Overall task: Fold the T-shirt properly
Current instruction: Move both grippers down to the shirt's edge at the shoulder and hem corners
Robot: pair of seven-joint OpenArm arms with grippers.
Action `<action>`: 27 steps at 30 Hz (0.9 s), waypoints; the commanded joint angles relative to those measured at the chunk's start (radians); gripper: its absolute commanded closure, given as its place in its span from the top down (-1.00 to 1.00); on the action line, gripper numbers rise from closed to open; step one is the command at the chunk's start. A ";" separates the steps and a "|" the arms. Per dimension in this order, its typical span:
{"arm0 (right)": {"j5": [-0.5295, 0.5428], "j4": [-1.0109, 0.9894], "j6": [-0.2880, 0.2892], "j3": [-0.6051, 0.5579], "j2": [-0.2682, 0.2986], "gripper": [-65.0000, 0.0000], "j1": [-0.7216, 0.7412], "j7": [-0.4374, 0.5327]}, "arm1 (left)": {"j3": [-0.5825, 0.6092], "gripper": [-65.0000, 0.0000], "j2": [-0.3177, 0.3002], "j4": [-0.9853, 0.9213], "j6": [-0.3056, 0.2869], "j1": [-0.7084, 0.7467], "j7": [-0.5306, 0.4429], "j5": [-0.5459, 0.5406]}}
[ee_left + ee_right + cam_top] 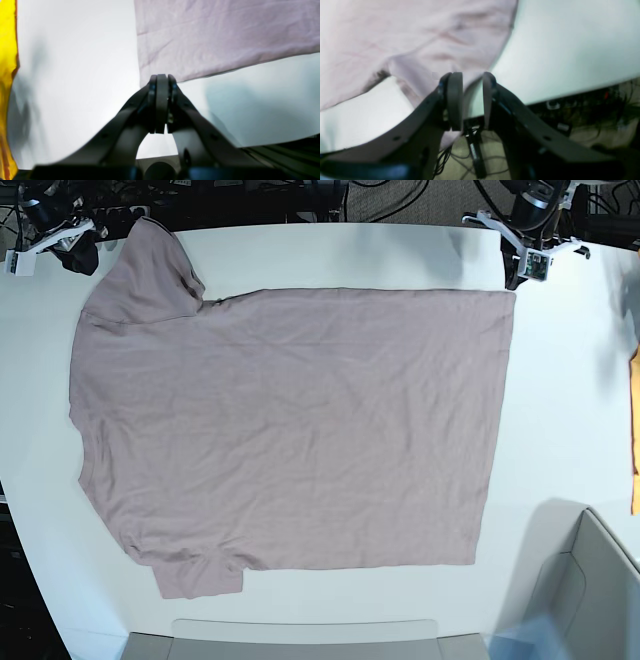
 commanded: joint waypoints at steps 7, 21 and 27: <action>0.007 -0.114 0.126 0.026 0.018 -0.55 0.029 -0.029 | -0.006 -0.99 -0.009 0.017 0.005 -0.007 -0.021 -0.004; 0.002 -0.295 0.126 -0.131 0.017 -0.55 0.101 -0.024 | 0.006 -0.77 -0.051 0.017 0.003 -0.069 0.026 -0.009; 0.002 -0.318 0.129 -0.143 0.018 -0.55 0.120 -0.027 | 0.044 -0.56 -0.193 0.014 0.002 -0.150 0.410 -0.343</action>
